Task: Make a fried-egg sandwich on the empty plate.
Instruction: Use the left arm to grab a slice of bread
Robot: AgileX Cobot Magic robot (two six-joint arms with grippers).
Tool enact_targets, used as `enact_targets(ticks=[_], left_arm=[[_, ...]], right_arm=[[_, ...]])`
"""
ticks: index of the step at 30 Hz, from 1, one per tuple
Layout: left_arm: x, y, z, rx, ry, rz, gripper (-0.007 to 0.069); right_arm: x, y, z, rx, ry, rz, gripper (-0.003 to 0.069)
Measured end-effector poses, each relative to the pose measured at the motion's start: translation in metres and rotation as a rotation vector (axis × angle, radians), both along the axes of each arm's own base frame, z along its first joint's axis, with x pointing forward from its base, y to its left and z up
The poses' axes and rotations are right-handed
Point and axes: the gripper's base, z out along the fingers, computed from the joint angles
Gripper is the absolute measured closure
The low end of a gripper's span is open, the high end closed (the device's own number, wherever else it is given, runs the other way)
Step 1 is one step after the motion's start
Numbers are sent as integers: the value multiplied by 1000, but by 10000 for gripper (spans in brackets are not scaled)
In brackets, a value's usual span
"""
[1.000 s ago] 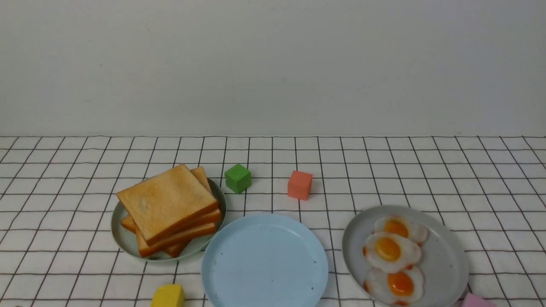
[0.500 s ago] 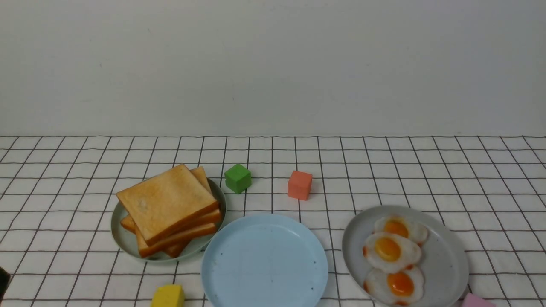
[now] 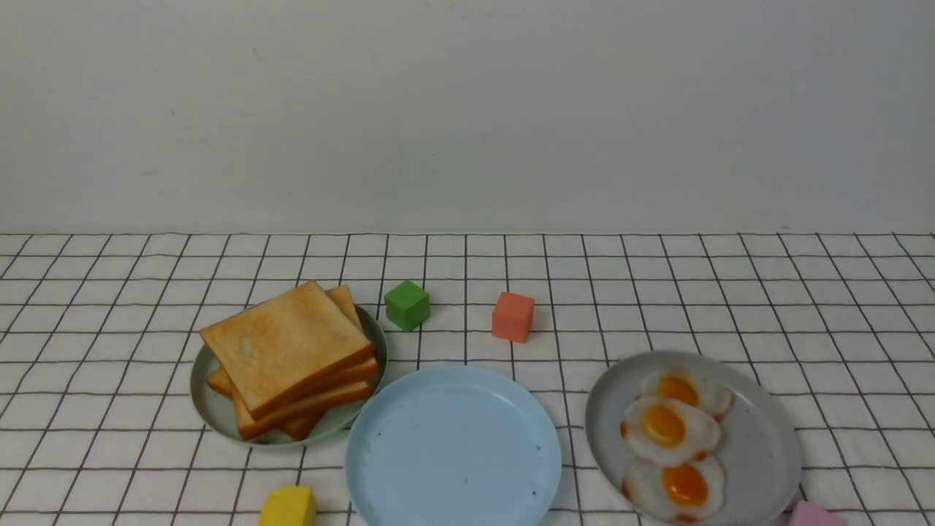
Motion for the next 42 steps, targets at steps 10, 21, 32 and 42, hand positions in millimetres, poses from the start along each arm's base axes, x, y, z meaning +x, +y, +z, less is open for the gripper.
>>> enact_targets(ticks=[10, 21, 32, 42], left_arm=[[61, -6, -38, 74, 627, 20, 386], [106, -14, -80, 325, 908, -60, 386], [192, -53, -83, 397, 995, -459, 386], [242, 15, -118, 189, 1123, -474, 386]], right_arm=[[105, 14, -41, -144, 790, 144, 418], [147, 61, -88, -209, 817, 747, 418], [147, 81, -75, -319, 562, 963, 418], [141, 88, -82, -403, 601, 1046, 368]])
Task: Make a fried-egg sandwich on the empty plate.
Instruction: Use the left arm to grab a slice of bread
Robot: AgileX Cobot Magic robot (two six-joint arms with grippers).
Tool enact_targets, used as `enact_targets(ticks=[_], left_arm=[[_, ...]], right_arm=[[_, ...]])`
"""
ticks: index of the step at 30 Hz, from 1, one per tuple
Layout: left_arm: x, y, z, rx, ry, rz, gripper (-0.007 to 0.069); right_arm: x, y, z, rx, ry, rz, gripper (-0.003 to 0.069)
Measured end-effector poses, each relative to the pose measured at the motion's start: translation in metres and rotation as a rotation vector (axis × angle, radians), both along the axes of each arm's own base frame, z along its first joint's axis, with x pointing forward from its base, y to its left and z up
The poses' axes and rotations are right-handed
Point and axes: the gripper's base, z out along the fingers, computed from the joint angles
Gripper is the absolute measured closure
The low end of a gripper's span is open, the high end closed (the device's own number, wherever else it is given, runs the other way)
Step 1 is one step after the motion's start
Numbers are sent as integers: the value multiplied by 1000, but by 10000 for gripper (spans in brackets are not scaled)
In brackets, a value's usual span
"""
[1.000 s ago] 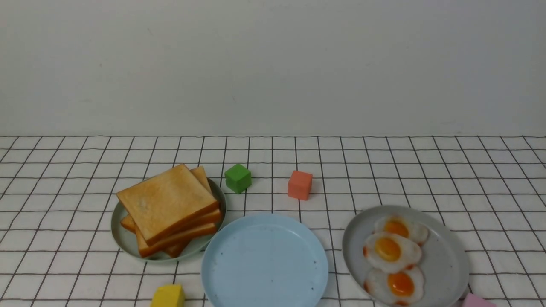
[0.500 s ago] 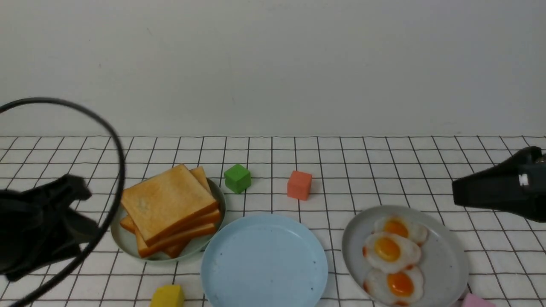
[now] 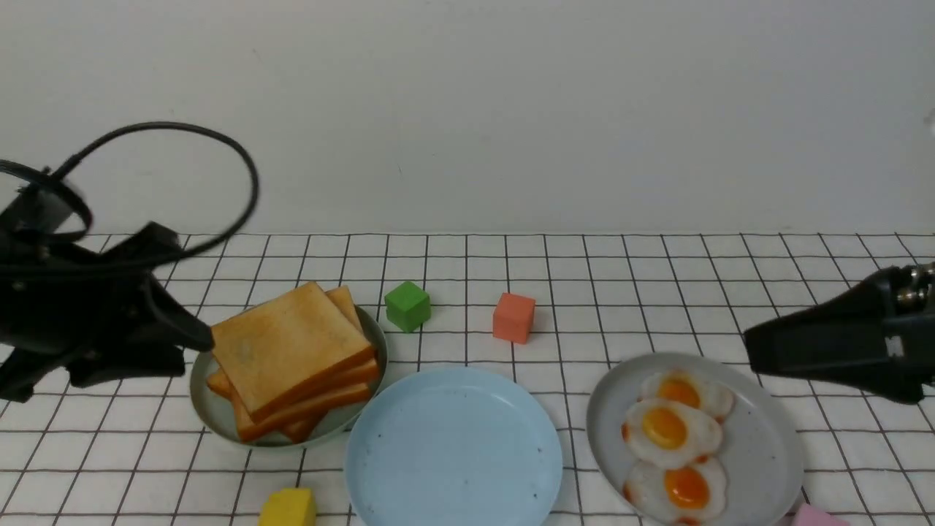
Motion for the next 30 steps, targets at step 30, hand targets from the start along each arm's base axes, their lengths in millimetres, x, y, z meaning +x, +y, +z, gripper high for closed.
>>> enact_targets(ticks=[30], left_arm=[[93, 52, -123, -179, -59, -18, 142]], right_arm=[[-8, 25, 1, -45, -106, 129, 235]])
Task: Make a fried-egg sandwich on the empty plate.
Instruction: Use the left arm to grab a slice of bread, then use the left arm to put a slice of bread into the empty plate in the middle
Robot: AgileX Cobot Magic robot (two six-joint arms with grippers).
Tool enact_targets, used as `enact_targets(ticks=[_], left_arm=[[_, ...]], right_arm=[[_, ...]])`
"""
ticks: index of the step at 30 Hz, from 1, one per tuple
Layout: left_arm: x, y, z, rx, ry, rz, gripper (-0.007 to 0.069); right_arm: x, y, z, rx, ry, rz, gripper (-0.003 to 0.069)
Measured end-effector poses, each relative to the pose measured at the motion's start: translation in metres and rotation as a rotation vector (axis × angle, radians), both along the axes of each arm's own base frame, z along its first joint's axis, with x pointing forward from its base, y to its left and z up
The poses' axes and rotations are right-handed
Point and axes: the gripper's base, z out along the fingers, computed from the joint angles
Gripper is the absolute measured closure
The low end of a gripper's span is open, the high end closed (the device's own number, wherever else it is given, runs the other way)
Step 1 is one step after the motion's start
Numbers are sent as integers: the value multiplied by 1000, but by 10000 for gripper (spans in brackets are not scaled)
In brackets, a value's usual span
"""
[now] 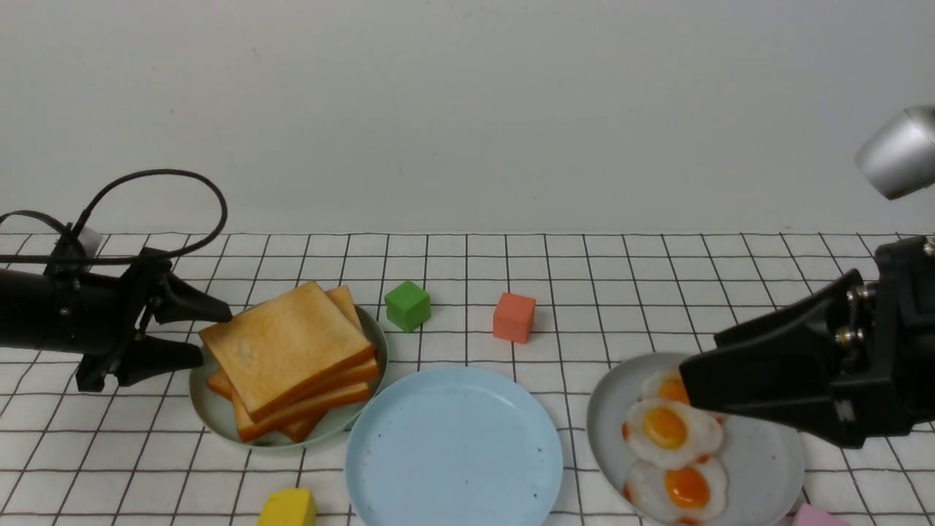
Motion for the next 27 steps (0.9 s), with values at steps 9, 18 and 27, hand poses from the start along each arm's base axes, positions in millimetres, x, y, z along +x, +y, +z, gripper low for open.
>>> enact_targets(ticks=[9, 18, 27], left_arm=[[3, -2, -7, -39, -21, -18, 296], [1, -4, 4, -31, -62, -59, 564], [-14, -12, 69, 69, -290, -202, 564]], right_arm=[[0, 0, 0, -1, 2, 2, 236], [-3, 1, -1, -5, 20, 23, 236], [-6, 1, -2, -12, 48, 53, 236]])
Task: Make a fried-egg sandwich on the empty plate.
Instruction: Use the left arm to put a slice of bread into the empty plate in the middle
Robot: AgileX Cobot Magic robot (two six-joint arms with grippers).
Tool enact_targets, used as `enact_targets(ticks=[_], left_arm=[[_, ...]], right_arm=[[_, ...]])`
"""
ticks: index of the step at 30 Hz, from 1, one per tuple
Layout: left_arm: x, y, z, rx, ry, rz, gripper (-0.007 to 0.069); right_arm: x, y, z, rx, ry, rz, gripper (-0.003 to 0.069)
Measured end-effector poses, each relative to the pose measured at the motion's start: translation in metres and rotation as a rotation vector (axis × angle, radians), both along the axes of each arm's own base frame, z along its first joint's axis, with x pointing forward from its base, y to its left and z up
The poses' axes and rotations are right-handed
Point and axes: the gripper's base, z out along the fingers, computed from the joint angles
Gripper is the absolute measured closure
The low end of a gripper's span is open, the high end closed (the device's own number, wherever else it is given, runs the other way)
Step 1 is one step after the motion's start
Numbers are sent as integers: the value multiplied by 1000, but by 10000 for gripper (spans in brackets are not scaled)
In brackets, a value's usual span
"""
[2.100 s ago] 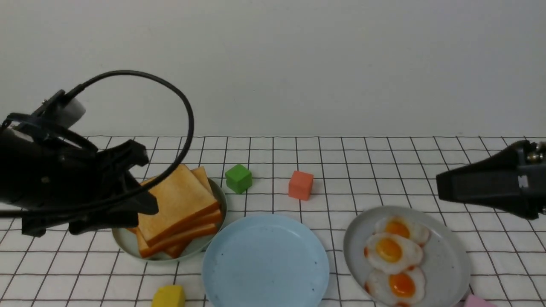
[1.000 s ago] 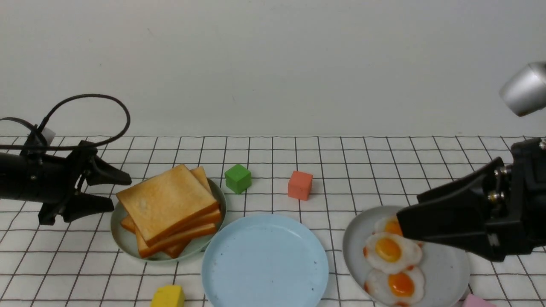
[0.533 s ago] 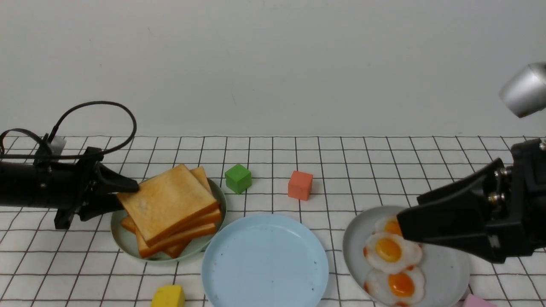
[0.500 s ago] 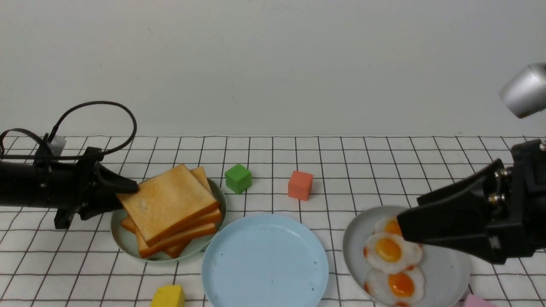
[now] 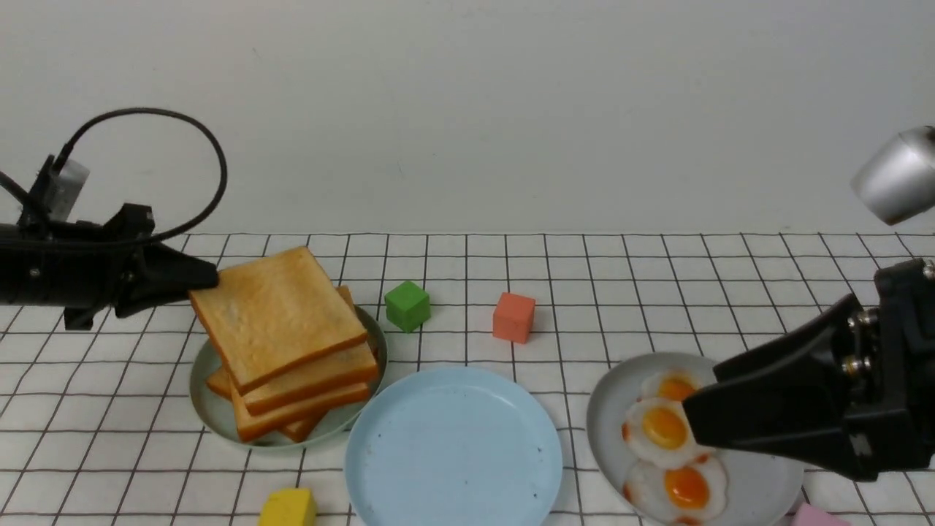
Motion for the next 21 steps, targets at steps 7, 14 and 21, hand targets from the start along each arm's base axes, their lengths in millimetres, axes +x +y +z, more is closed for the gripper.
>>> enact_targets(ticks=[7, 14, 21], left_arm=[[-12, -82, 17, -5, -87, -372, 564], [-15, -159, -2, 194, -105, -500, 564], [-4, -184, -26, 361, -147, -420, 564]], right_arm=[[1, -2, -2, -31, -18, -2, 236], [3, -5, -5, -89, -40, -7, 236], [3, -6, -6, -104, -45, -8, 236]])
